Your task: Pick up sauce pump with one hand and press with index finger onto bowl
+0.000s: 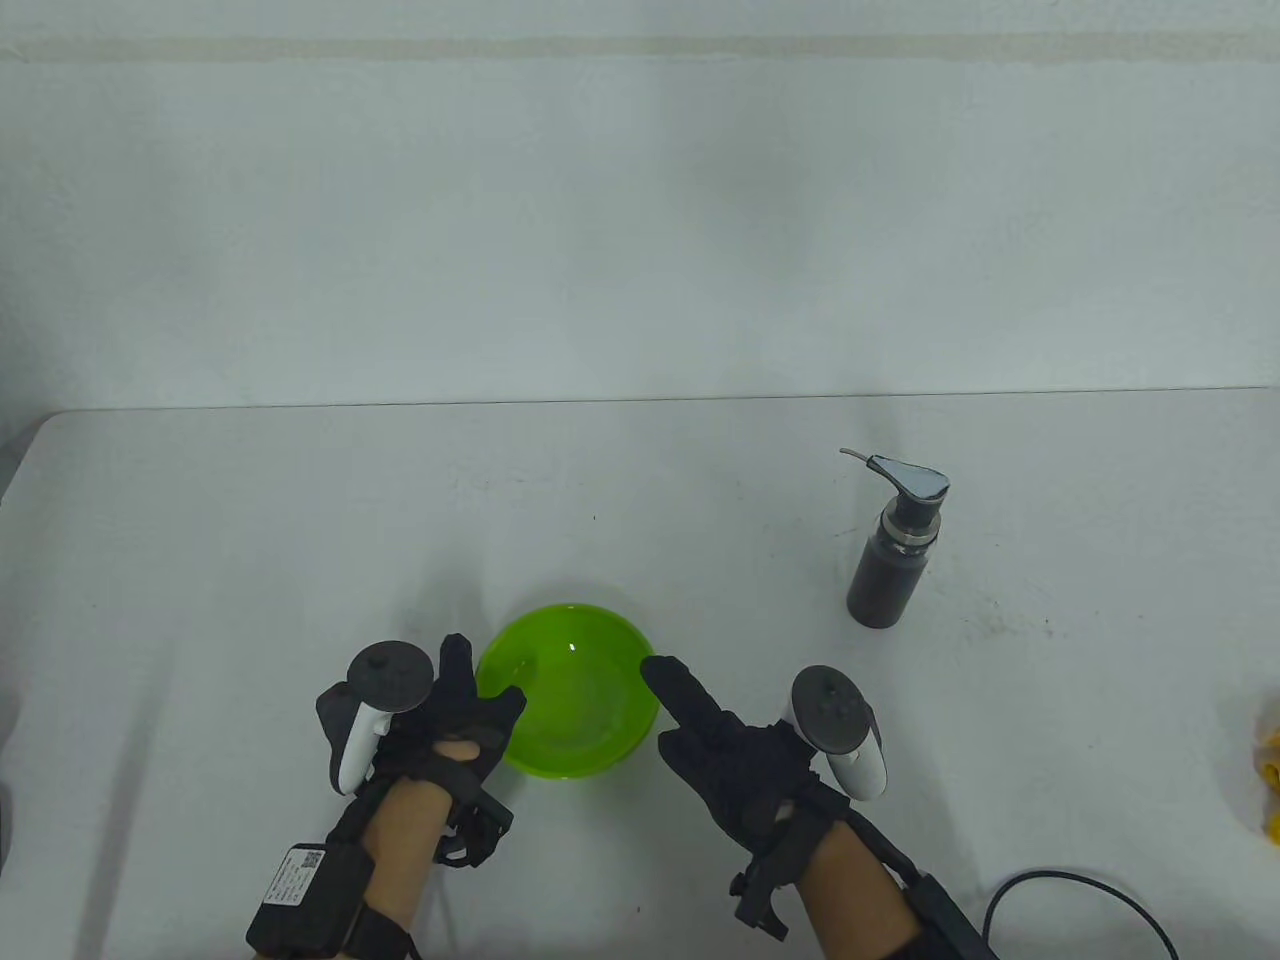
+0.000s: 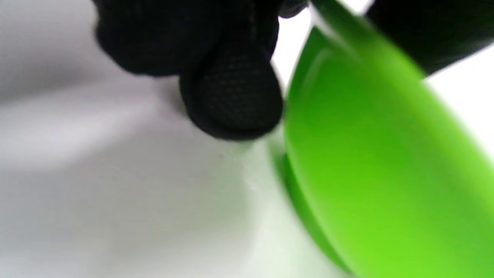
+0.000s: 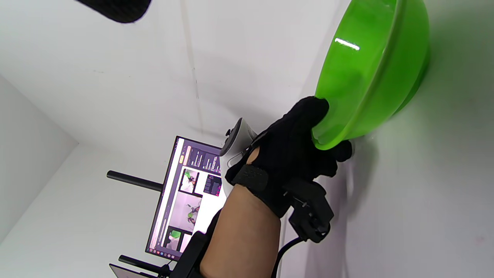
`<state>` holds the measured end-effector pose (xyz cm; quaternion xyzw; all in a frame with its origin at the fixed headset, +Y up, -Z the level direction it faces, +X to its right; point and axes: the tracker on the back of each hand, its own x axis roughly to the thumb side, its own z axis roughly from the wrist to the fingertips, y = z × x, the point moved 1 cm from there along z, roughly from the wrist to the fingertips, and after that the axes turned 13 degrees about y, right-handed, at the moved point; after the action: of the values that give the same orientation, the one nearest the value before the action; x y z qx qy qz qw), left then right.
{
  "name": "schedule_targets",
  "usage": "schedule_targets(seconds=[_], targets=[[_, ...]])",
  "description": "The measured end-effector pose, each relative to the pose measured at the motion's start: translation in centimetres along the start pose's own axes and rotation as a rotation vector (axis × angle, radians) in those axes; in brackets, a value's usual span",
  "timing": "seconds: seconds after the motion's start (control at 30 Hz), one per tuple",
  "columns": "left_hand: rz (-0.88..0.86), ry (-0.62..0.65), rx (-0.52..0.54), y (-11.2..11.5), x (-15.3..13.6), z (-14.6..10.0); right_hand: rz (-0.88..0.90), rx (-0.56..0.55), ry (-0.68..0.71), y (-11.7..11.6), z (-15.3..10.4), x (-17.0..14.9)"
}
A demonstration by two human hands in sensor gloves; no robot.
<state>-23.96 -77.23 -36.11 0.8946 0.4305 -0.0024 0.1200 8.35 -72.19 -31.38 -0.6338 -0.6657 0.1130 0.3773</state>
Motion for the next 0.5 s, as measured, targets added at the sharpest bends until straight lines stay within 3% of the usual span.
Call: schedule_targets(seconds=[0.17, 0.37, 0.5], targets=[[-0.103, -0.028, -0.002, 0.0, -0.8, 0.2, 0.004, 0.006, -0.011, -0.2, 0.1, -0.2], [-0.074, -0.005, -0.004, -0.8, -0.4, -0.3, 0.005, -0.019, 0.009, 0.3, -0.1, 0.2], [-0.065, 0.07, -0.097, -0.9, 0.8, -1.1, 0.012, -0.05, 0.029, 0.9, -0.3, 0.5]])
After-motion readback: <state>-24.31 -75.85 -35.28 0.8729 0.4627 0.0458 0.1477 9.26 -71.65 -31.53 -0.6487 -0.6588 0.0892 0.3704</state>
